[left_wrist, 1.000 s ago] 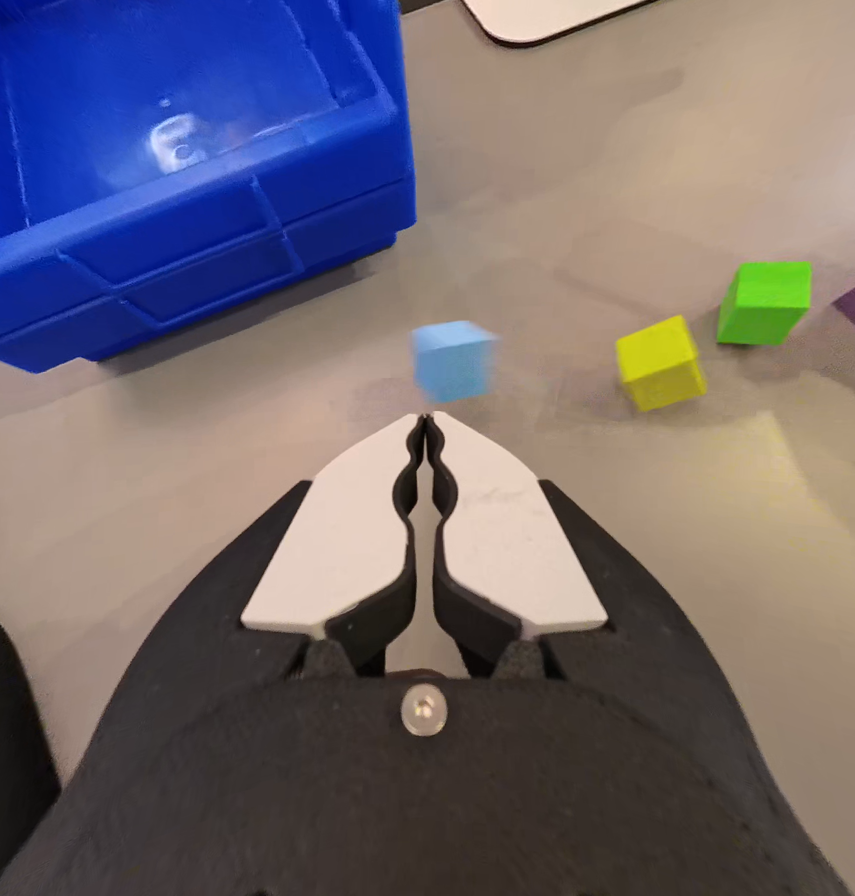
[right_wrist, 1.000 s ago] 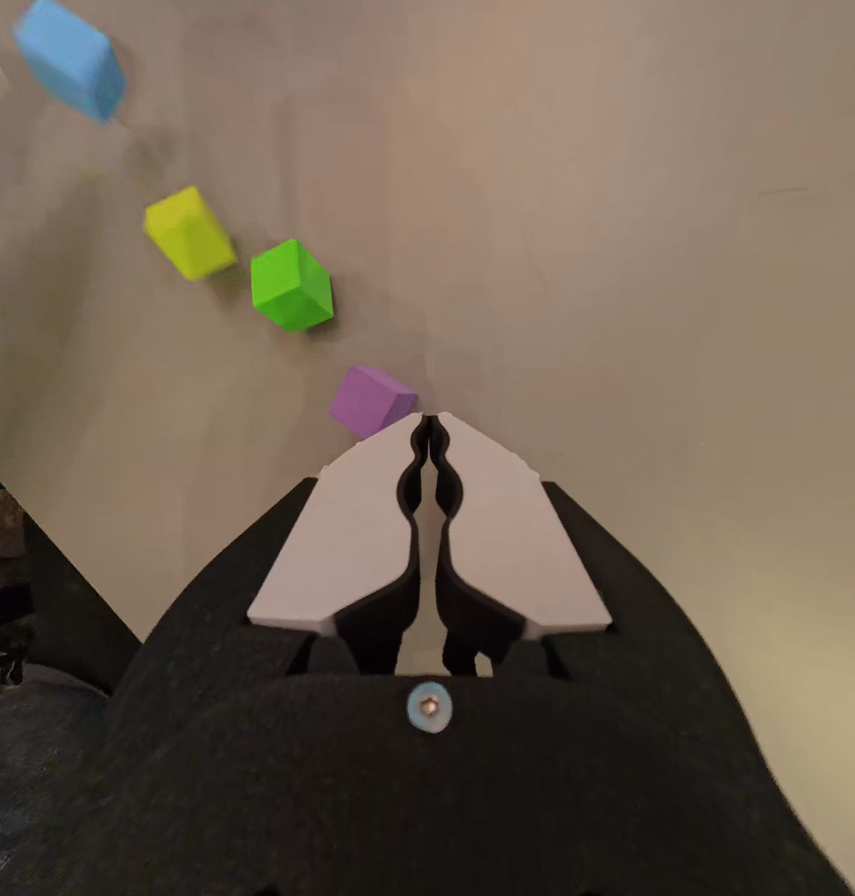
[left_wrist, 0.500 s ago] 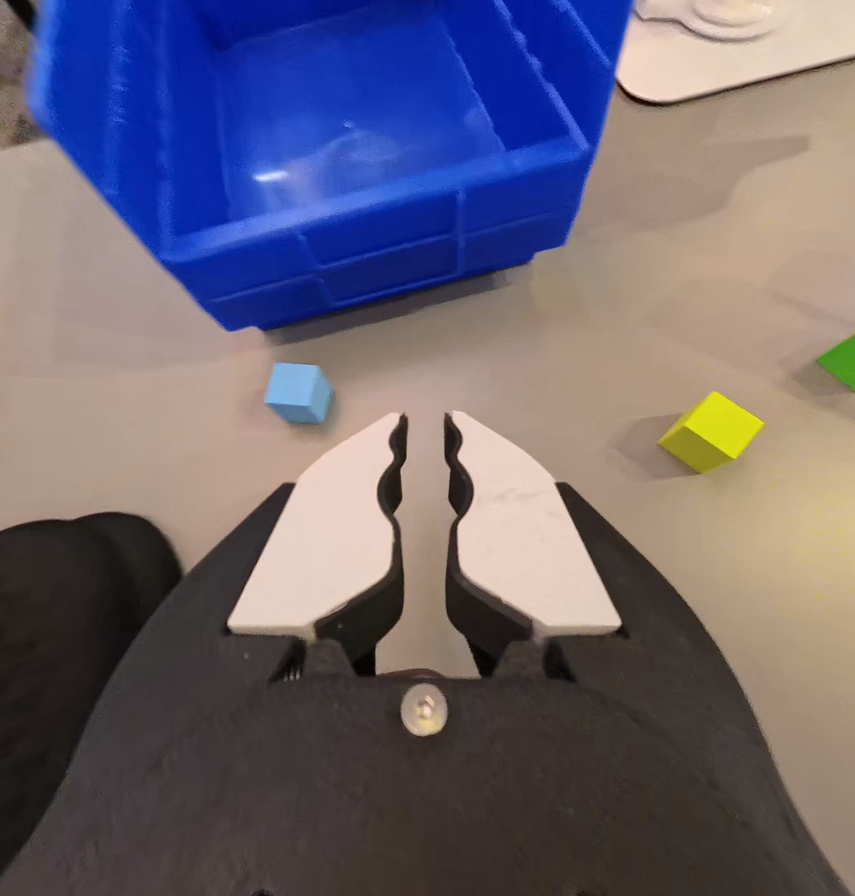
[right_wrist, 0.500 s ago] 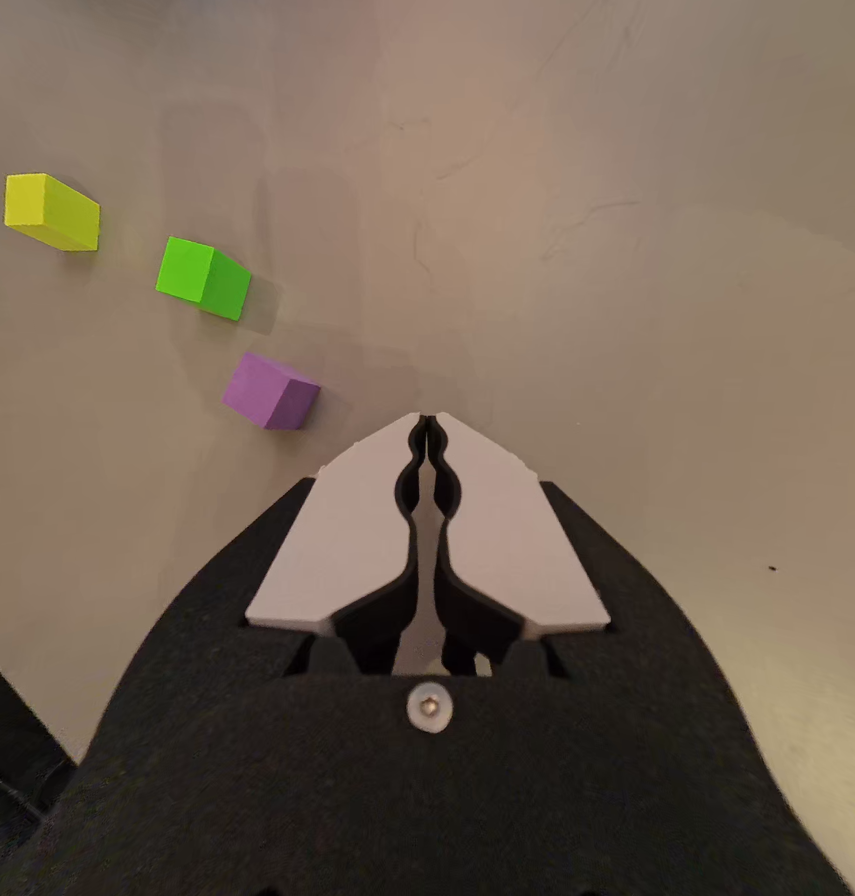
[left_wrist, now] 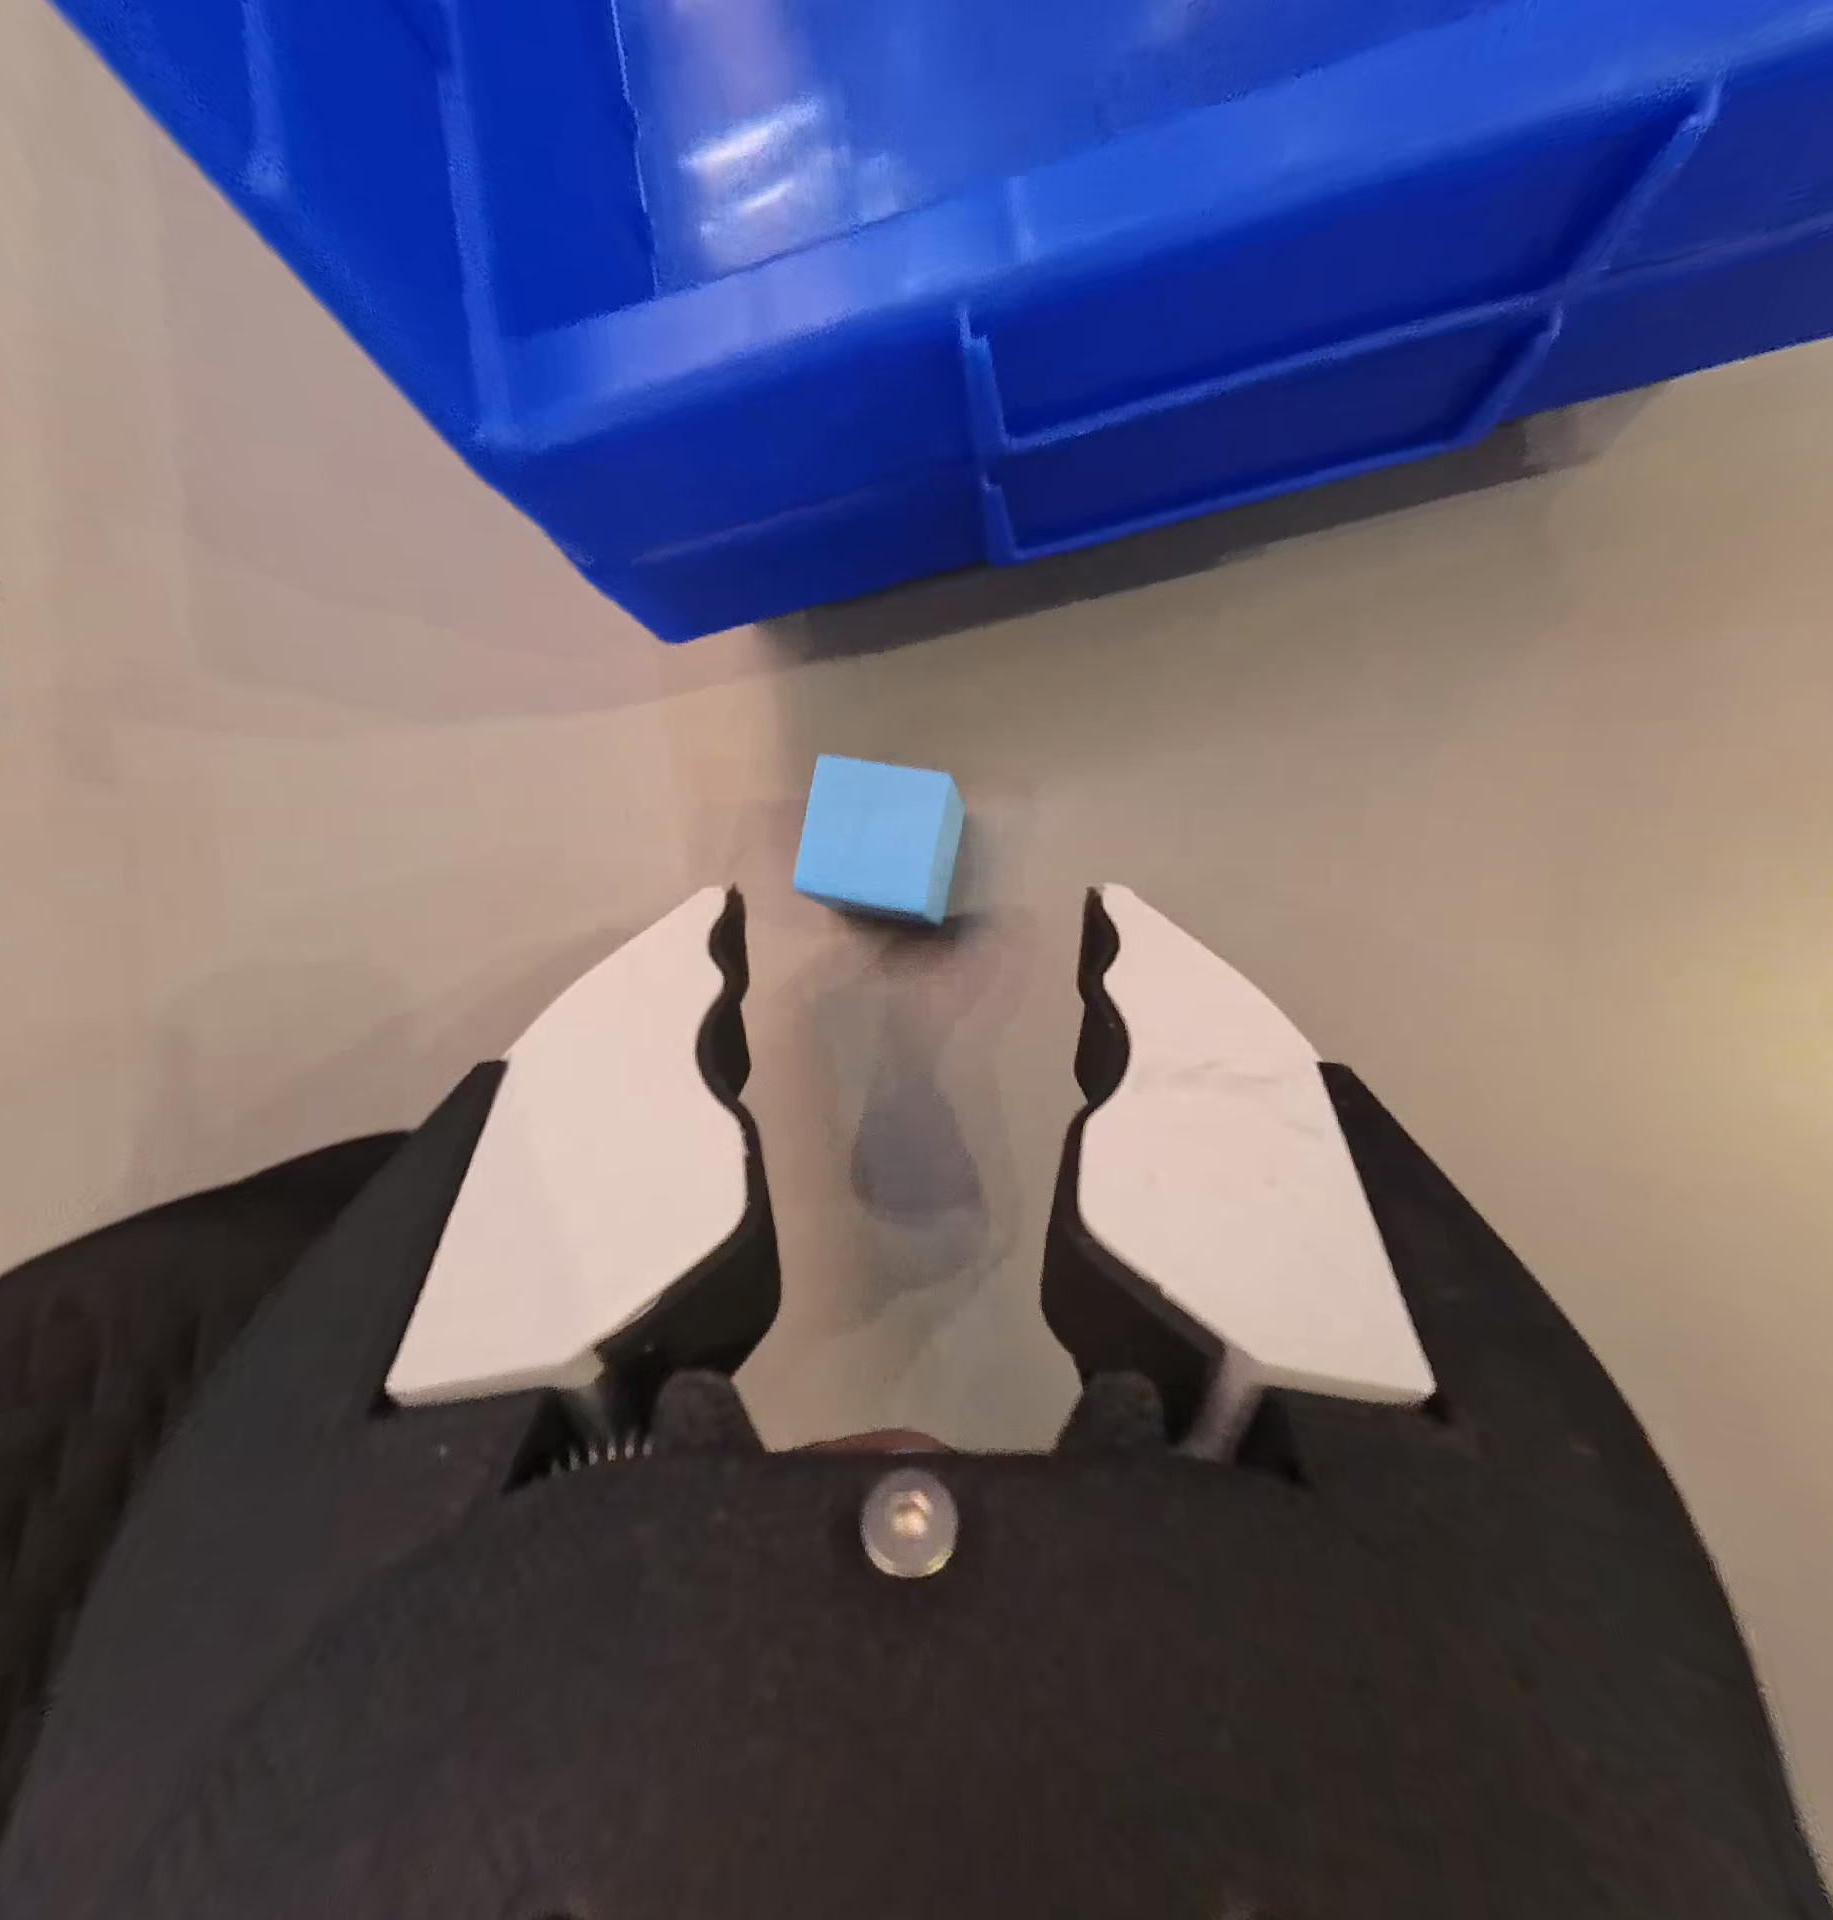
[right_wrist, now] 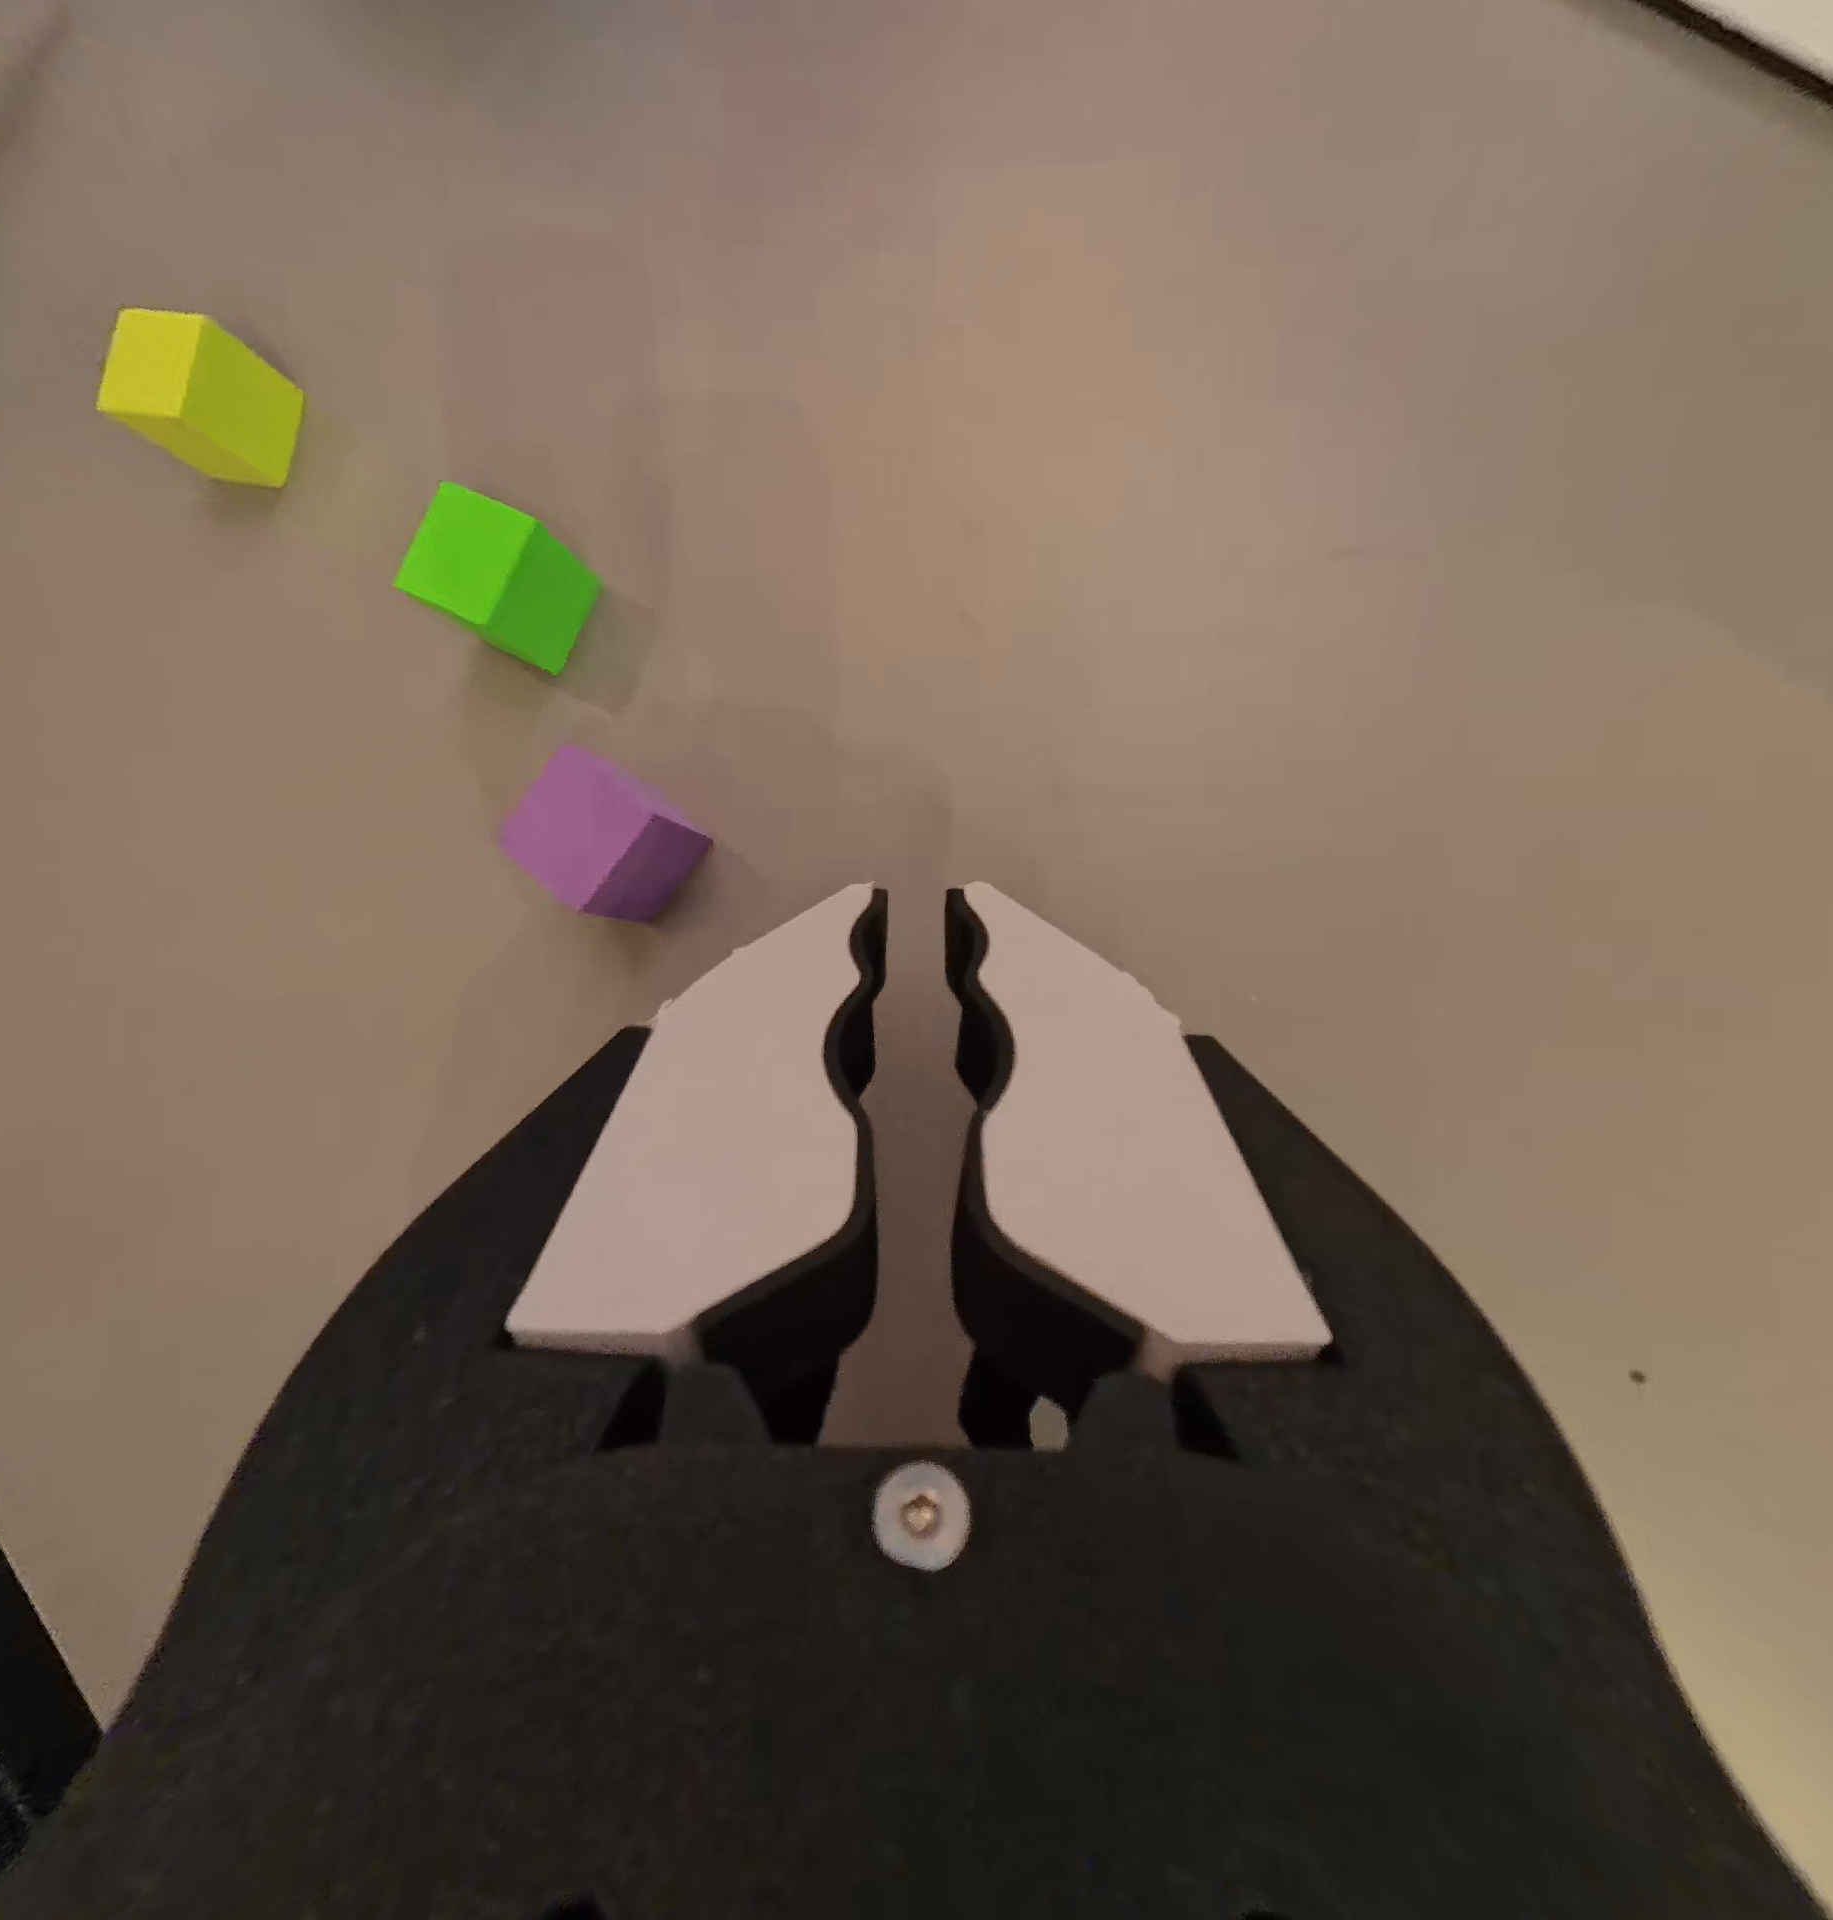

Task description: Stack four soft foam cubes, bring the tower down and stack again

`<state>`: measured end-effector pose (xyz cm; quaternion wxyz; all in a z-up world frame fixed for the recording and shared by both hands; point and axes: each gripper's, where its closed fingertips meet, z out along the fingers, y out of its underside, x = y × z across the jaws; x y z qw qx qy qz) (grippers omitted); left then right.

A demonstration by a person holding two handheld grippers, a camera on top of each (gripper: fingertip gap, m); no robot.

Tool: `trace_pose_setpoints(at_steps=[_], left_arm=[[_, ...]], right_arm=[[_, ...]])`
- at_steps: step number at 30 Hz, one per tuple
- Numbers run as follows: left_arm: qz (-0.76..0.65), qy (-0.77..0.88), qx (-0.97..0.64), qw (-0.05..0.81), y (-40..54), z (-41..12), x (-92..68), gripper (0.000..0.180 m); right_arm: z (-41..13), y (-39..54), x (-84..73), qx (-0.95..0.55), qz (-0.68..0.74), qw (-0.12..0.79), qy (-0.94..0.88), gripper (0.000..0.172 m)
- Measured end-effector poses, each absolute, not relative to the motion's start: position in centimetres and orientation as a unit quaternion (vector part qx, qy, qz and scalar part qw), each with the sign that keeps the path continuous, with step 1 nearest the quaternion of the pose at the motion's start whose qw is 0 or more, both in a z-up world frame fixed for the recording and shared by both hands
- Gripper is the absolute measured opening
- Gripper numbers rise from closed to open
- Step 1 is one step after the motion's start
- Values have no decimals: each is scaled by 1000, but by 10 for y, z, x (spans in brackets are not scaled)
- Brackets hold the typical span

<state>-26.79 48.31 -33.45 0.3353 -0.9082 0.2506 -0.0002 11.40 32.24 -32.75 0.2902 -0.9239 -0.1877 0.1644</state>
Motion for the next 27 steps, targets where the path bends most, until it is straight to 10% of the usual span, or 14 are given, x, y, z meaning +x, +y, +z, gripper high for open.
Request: trace_pose_setpoints(at_steps=[12,27], left_arm=[[1,272,-908,317,498,-350,-264,30],[-114,408,-832,358,404,-289,-157,29]], right_arm=[[-327,297,54,-808,138,289,-495,49],[-332,293,68,-797,145,270,-520,29]])
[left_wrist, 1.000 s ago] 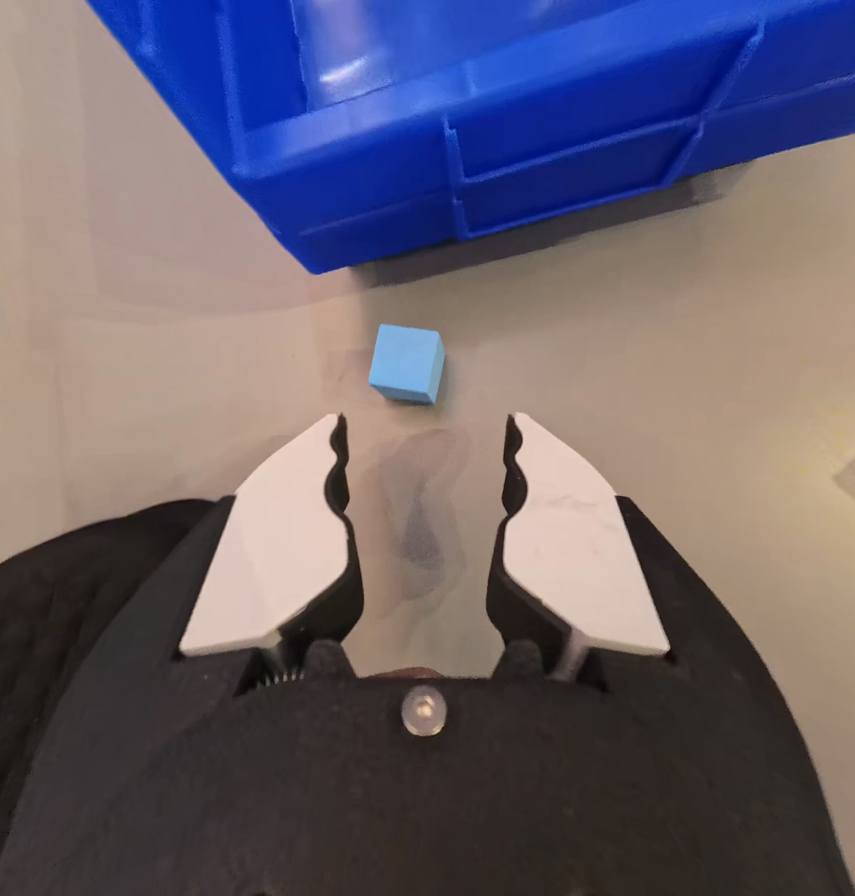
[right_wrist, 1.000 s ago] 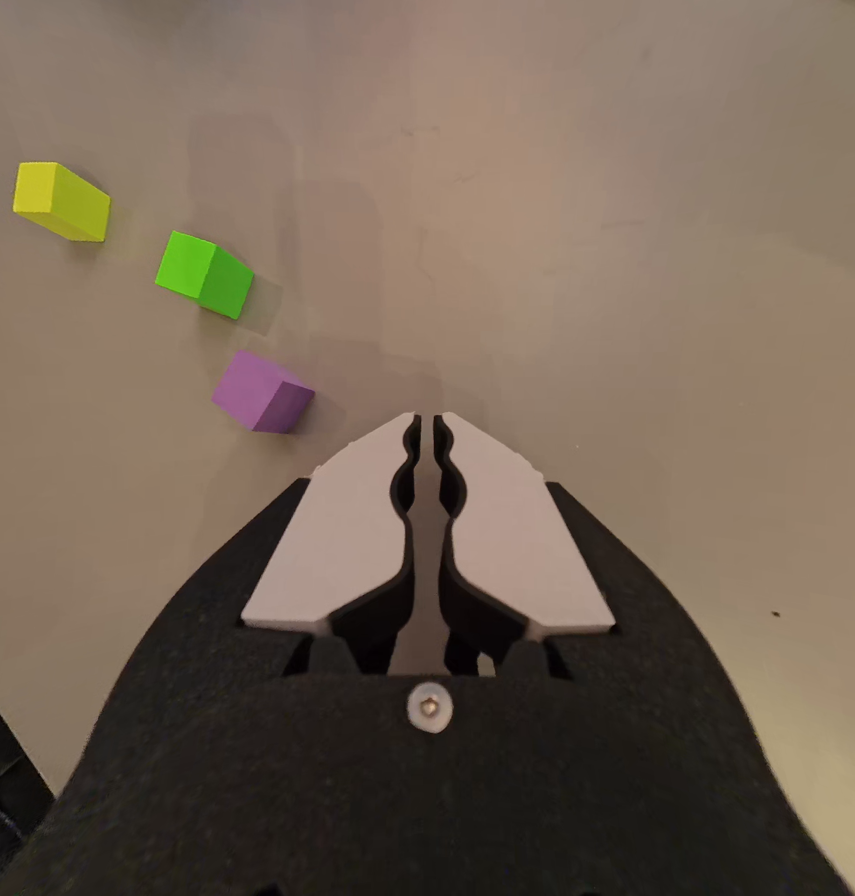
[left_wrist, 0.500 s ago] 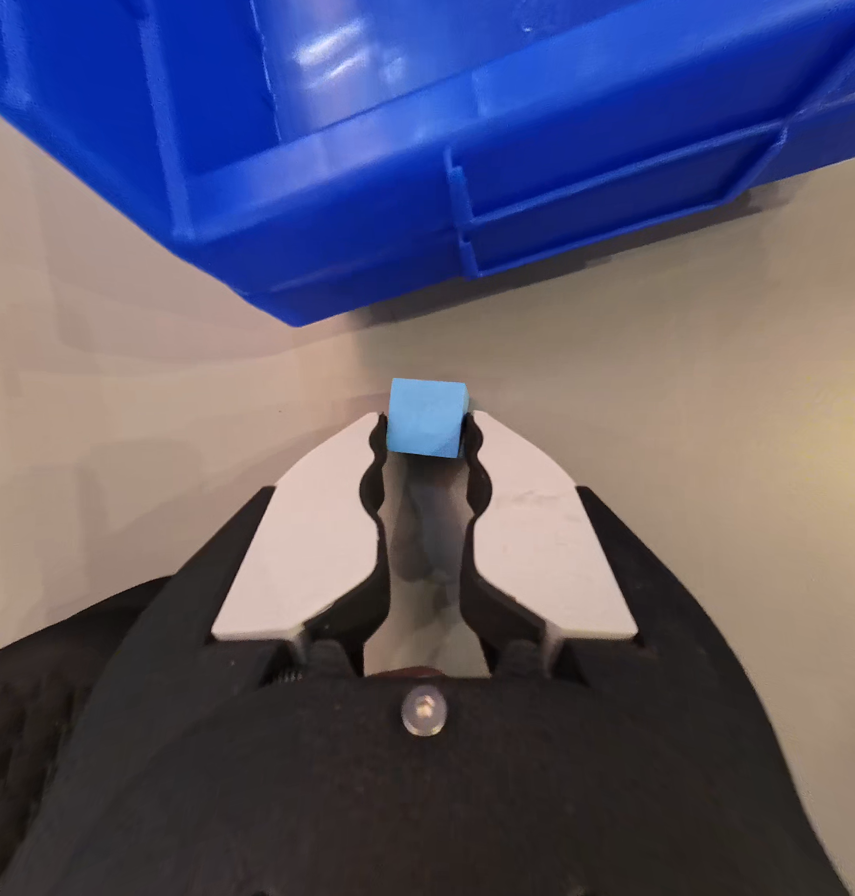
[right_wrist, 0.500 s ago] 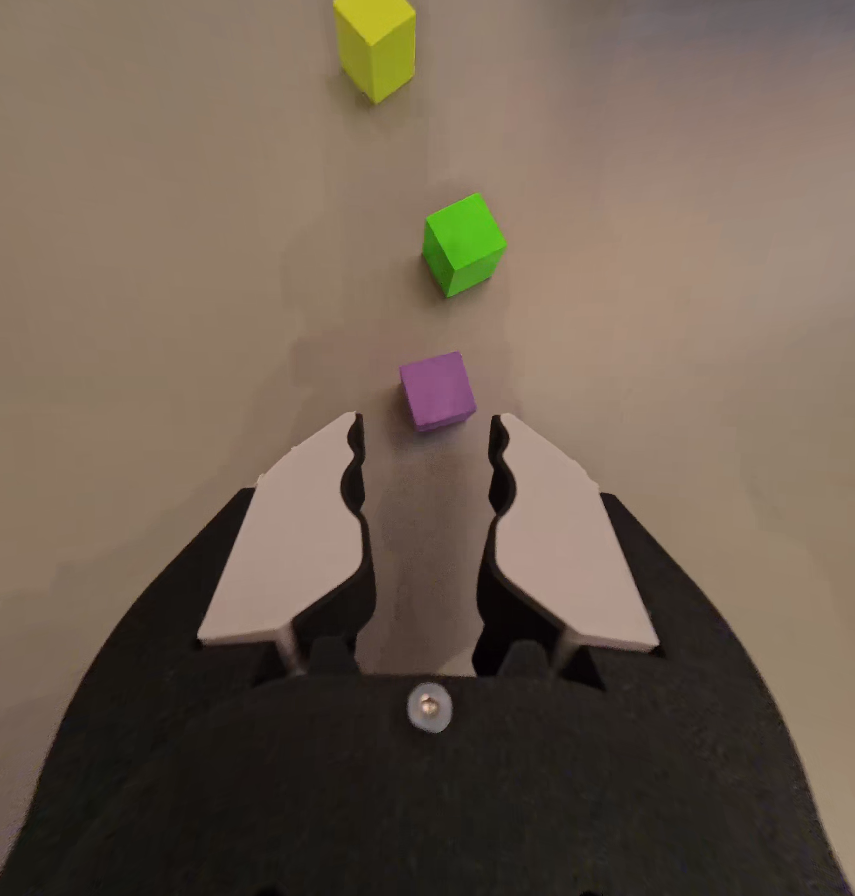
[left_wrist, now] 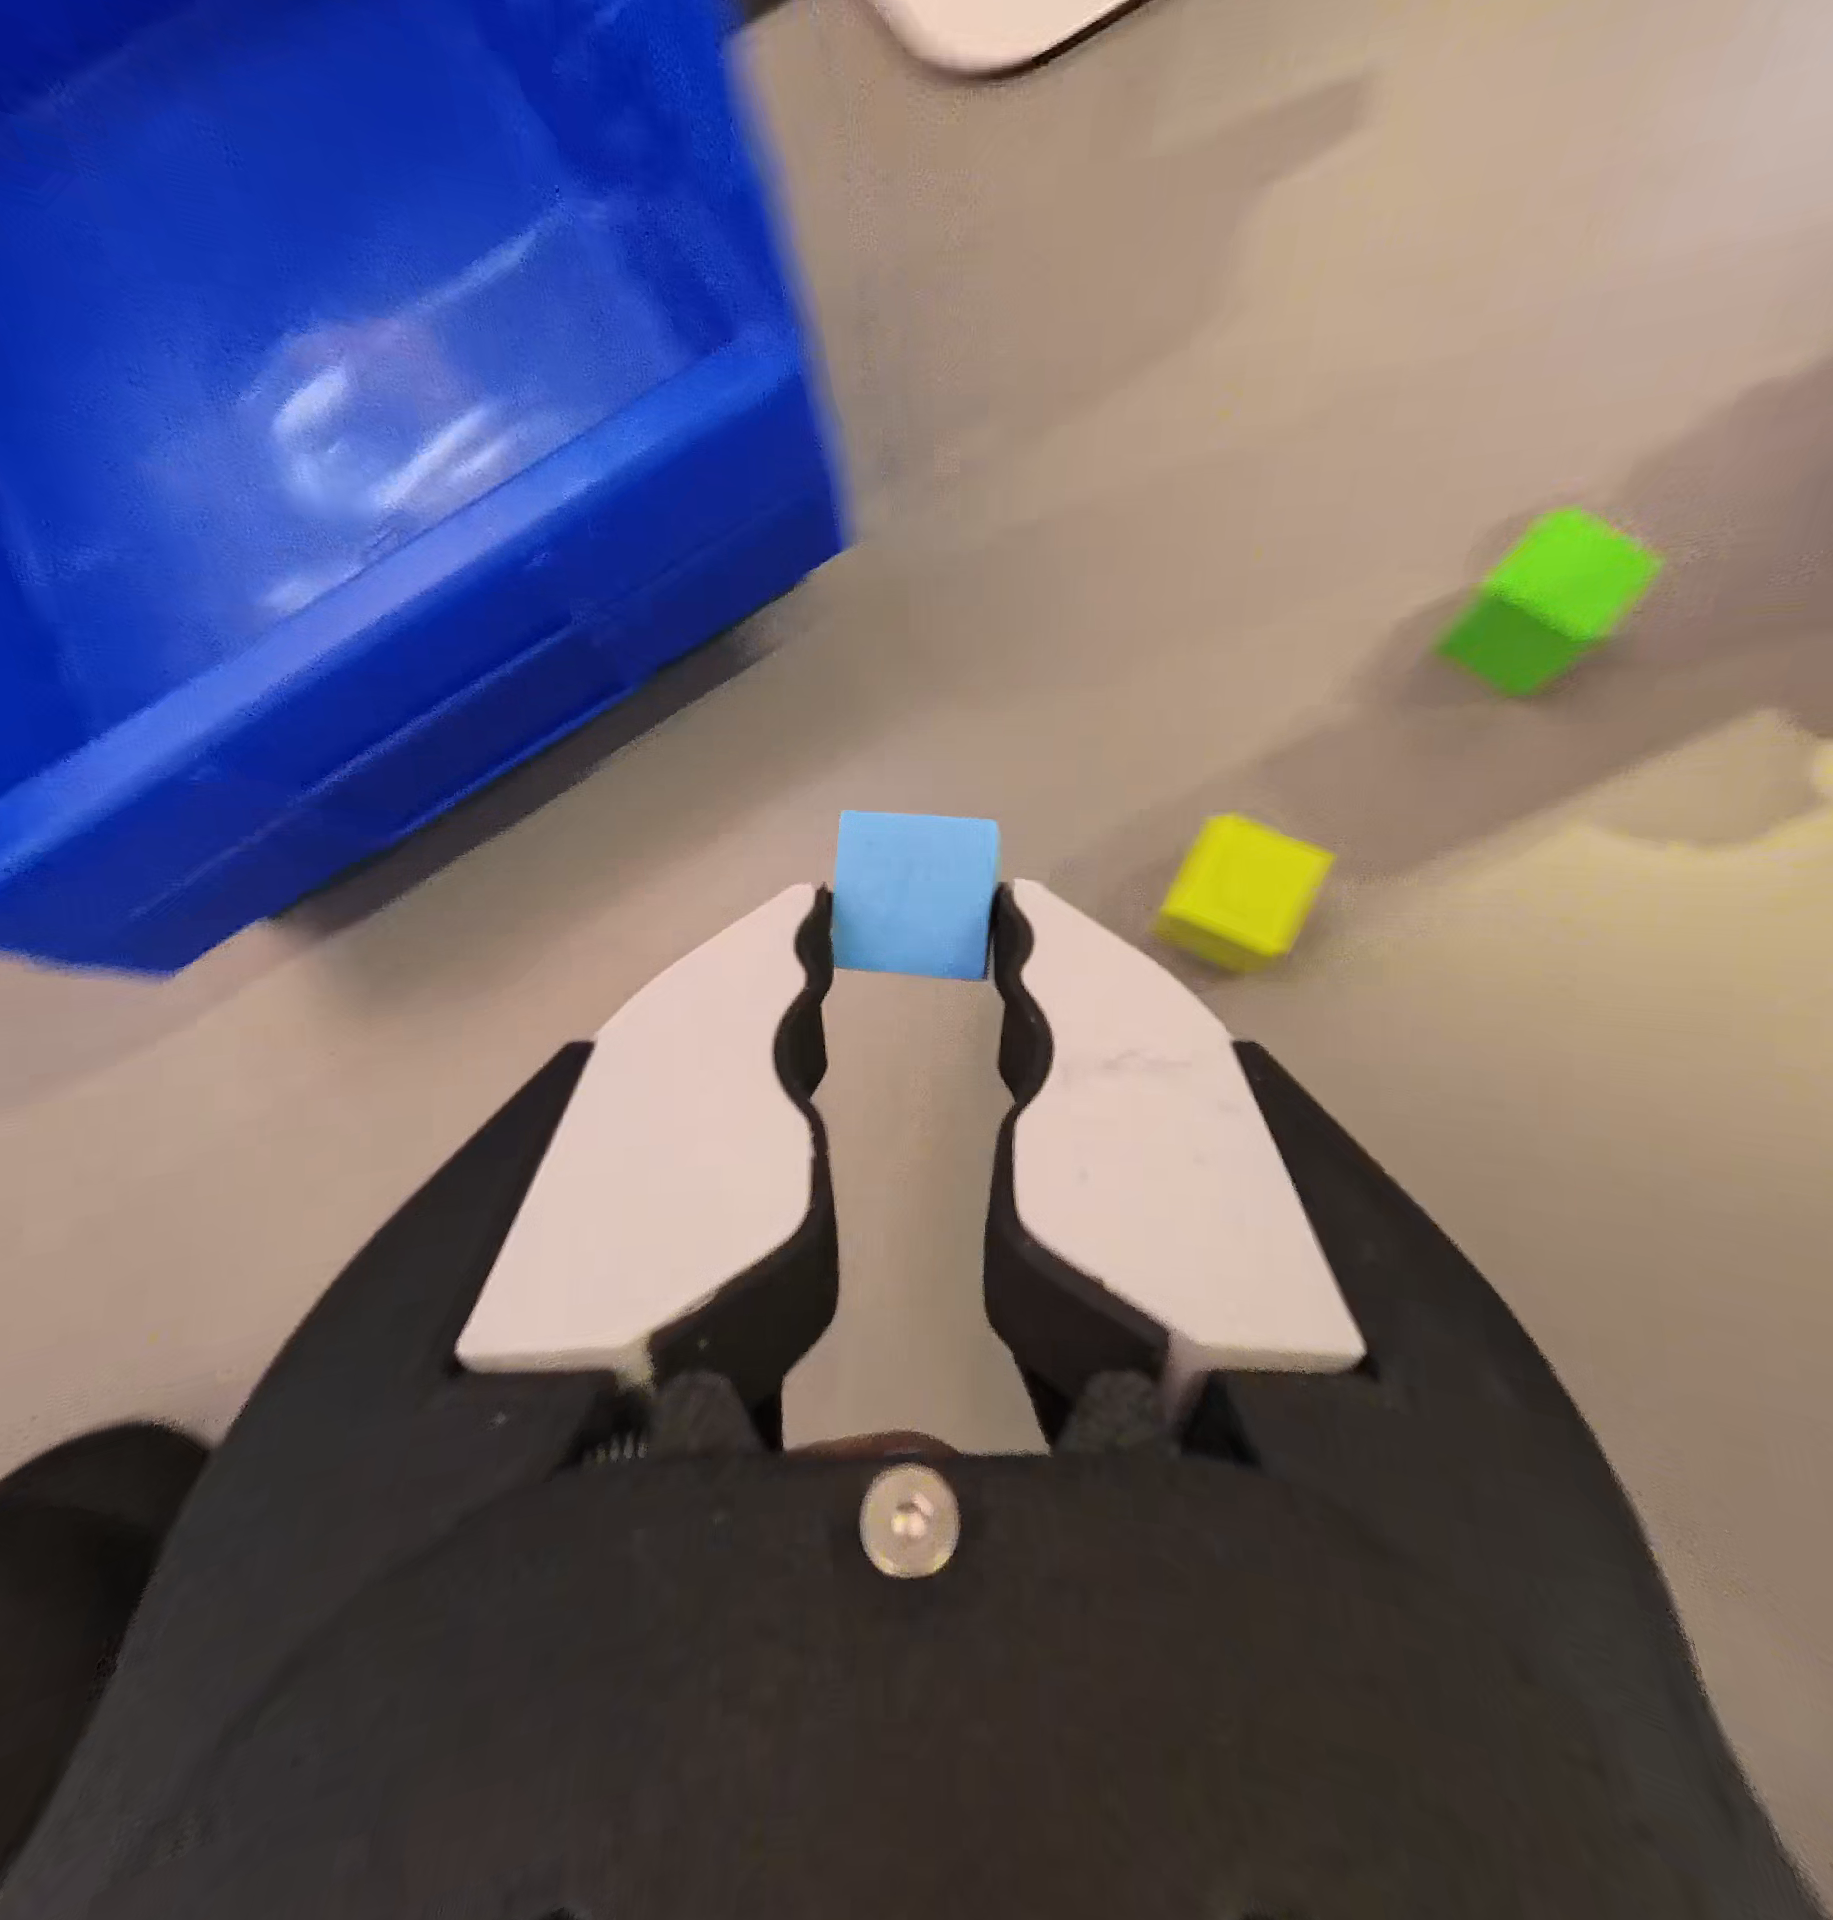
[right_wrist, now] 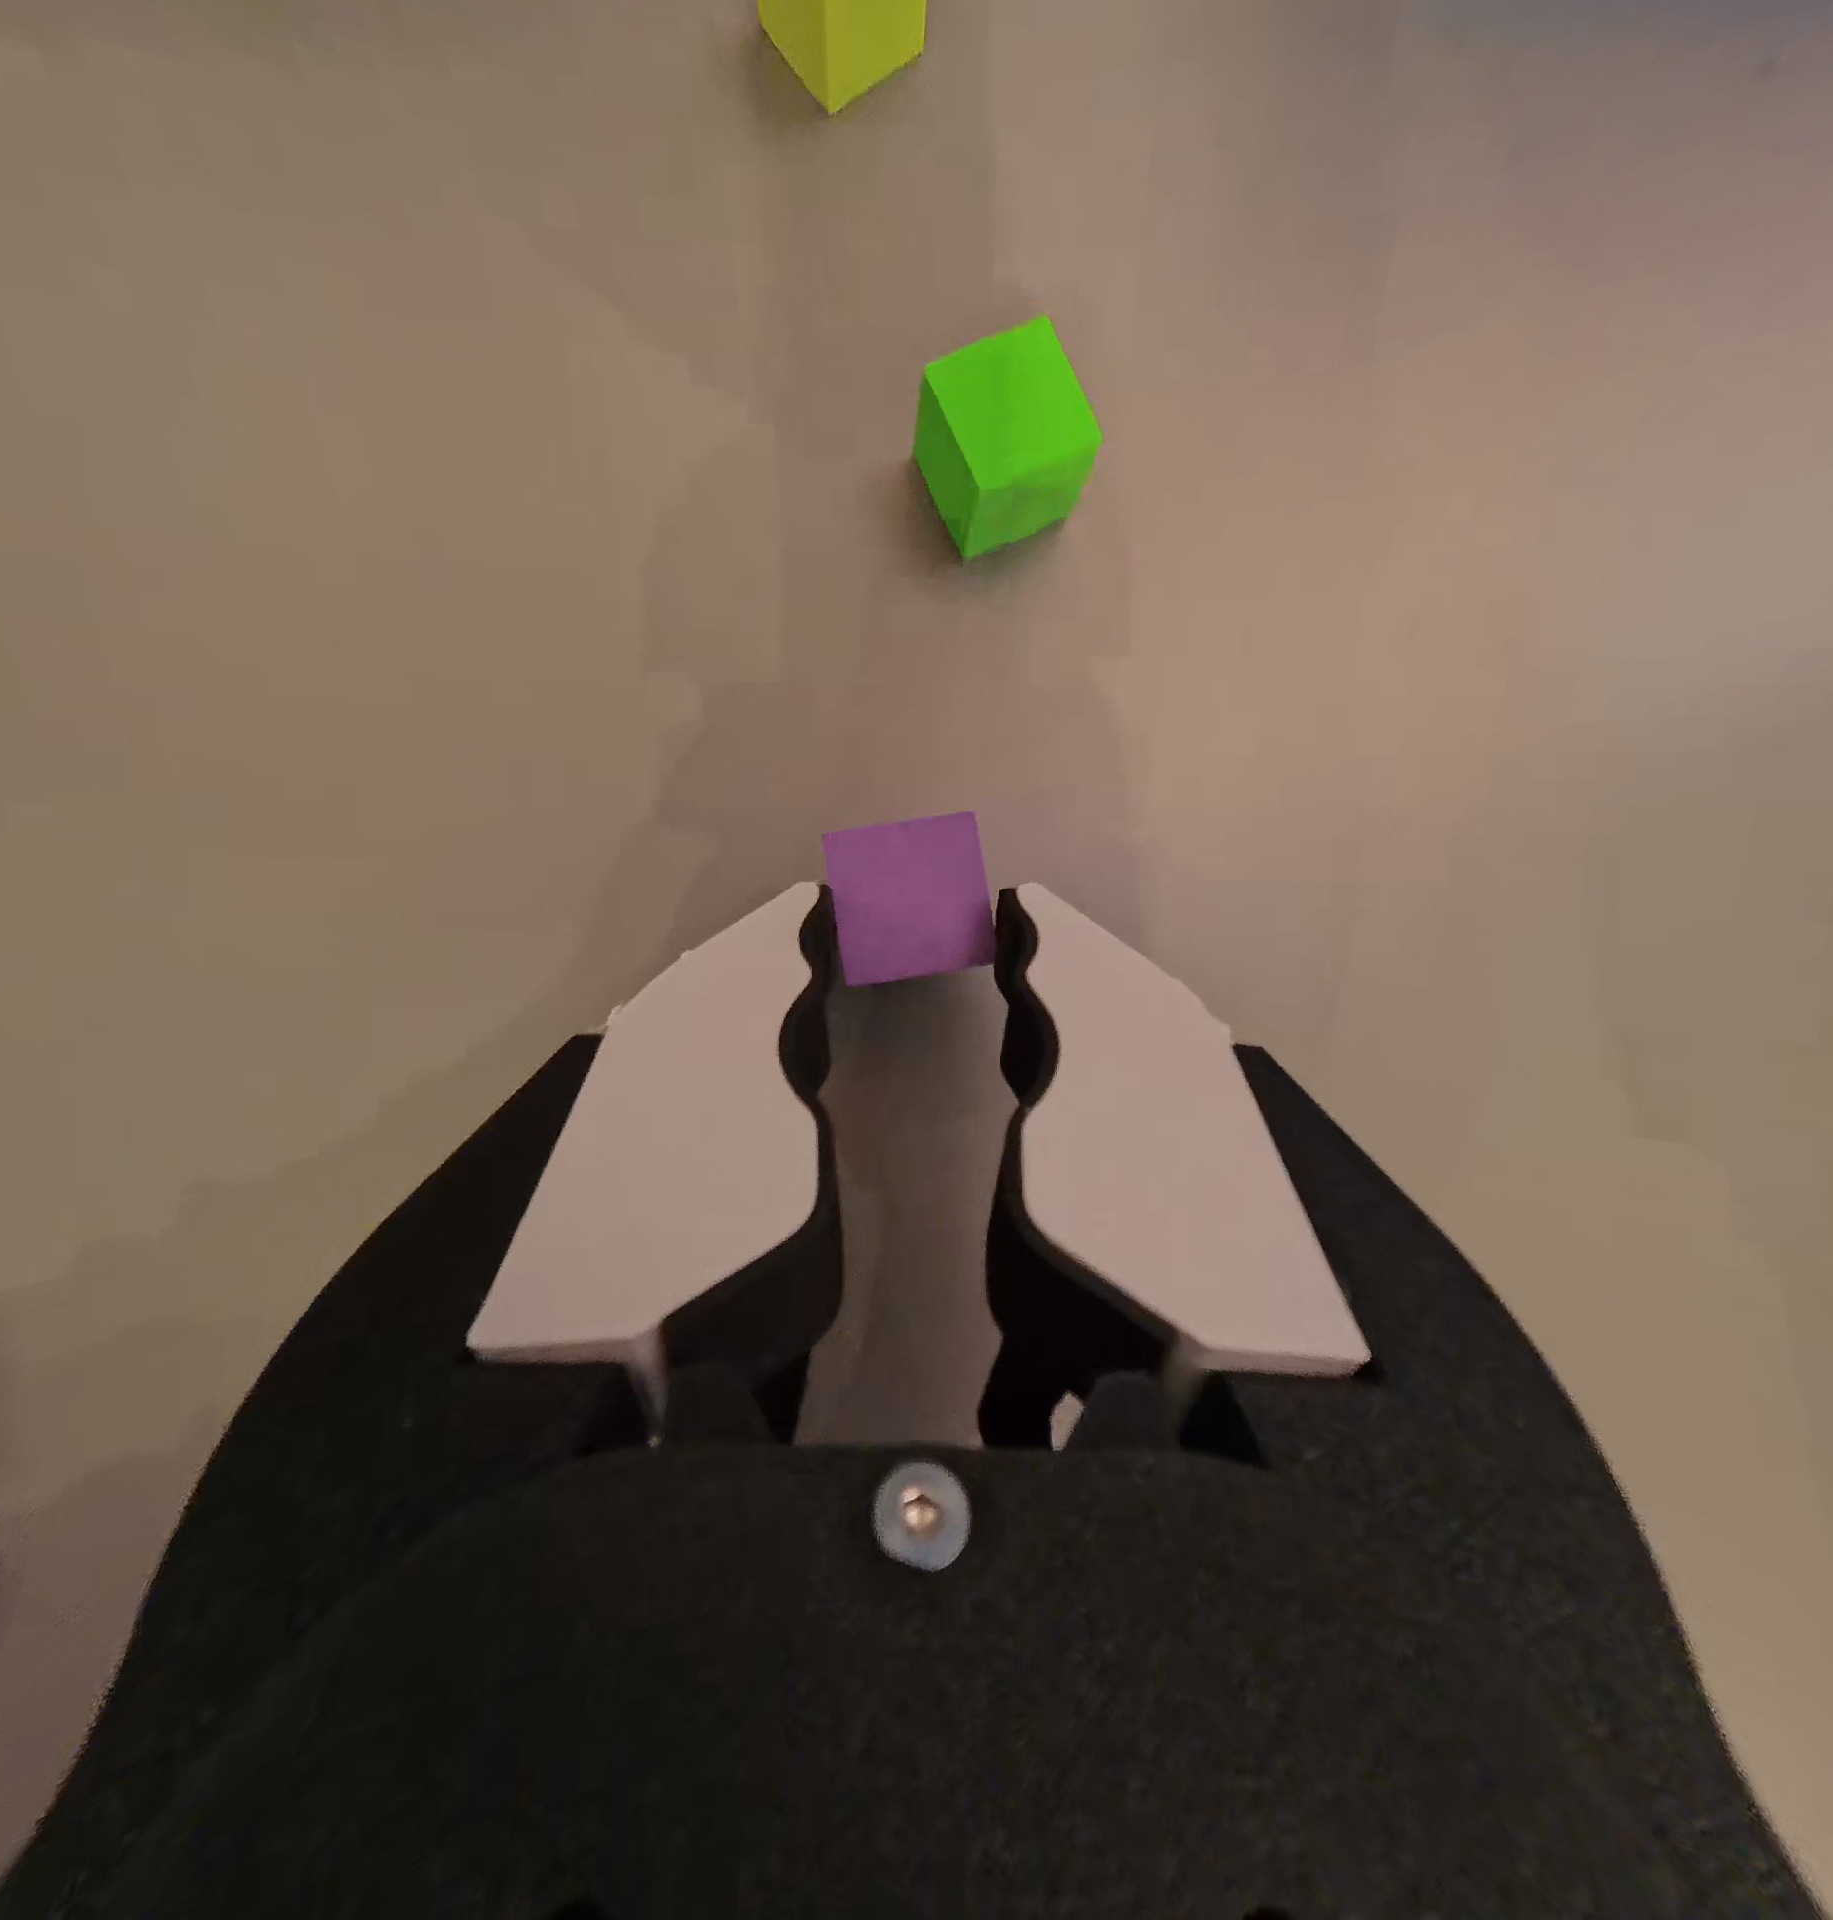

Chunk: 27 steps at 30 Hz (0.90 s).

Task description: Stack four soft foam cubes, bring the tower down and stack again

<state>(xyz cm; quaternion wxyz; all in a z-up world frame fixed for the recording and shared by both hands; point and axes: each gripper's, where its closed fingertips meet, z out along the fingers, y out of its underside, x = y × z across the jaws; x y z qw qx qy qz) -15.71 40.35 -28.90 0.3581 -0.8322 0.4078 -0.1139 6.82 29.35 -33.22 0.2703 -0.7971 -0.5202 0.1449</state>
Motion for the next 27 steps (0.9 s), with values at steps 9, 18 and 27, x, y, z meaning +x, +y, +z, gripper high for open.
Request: trace_pose_setpoints(at_steps=[9,18,27], left_arm=[[-193,567,-724,342,312,-281,-8,29],[-215,663,-644,314,273,-295,80,29],[-190,719,-610,274,263,-314,111,29]], right_arm=[[-343,260,108,-806,144,253,-516,29],[-347,254,111,-802,157,254,-518,46],[-349,251,123,-804,166,259,-509,43]])
